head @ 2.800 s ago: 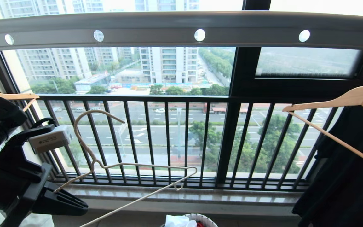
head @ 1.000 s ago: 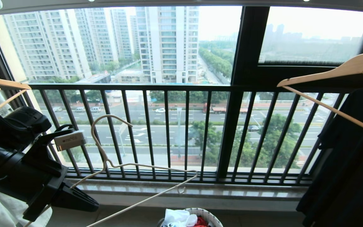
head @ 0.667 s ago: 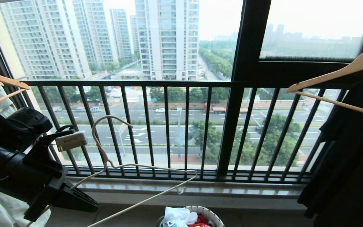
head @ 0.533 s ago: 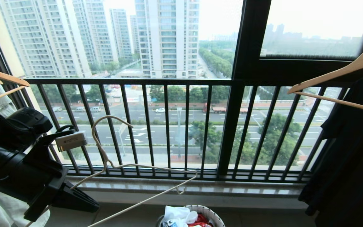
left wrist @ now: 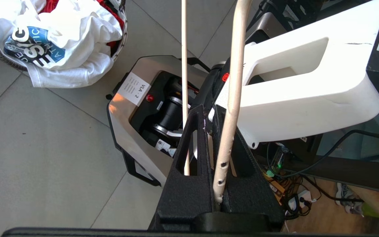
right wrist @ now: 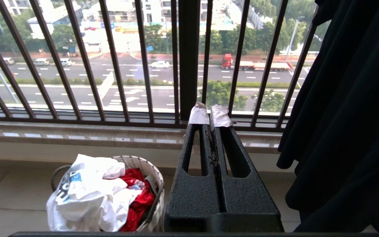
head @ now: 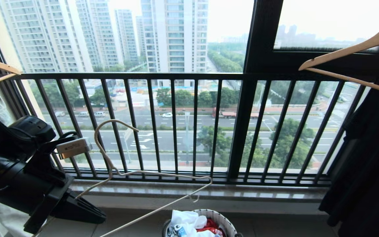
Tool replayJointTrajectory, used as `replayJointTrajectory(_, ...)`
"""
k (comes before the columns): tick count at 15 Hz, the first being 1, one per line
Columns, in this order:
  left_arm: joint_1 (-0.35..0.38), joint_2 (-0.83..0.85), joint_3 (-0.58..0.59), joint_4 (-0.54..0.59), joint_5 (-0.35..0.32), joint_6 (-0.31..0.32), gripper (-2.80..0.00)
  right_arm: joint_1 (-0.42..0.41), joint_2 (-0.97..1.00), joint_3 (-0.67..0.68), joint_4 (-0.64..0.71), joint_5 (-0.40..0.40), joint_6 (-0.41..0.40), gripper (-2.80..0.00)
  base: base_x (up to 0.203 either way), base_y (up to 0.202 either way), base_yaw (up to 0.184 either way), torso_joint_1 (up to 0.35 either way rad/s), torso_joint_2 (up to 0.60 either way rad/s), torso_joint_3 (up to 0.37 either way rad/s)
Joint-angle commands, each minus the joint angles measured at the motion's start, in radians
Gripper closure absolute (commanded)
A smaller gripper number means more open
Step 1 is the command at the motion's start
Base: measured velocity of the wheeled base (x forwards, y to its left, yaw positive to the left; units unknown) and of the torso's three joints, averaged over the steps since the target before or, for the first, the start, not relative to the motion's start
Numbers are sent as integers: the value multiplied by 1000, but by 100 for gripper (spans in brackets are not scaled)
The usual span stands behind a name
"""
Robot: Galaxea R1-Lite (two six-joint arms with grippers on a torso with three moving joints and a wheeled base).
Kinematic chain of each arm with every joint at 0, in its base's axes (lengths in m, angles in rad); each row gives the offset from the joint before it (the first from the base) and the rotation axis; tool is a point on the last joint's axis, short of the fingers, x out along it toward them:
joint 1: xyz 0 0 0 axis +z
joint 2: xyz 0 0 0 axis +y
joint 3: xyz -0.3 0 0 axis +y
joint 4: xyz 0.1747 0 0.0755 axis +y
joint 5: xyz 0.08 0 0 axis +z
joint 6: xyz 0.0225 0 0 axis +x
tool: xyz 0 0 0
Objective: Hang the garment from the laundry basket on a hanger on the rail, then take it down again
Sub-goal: Pick up clothes from the basket
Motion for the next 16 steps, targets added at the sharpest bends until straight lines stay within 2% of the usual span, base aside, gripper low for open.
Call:
replayJointTrajectory(1,1,0,1,5,-5,3,0,0,1,0,-2,0,1,0,0,0,0,-227,520,286)
replayJointTrajectory(16,1,-18,4,4,-19,4,0,0,1,0,0,0,1,0,0,0,0,-209,518,307)
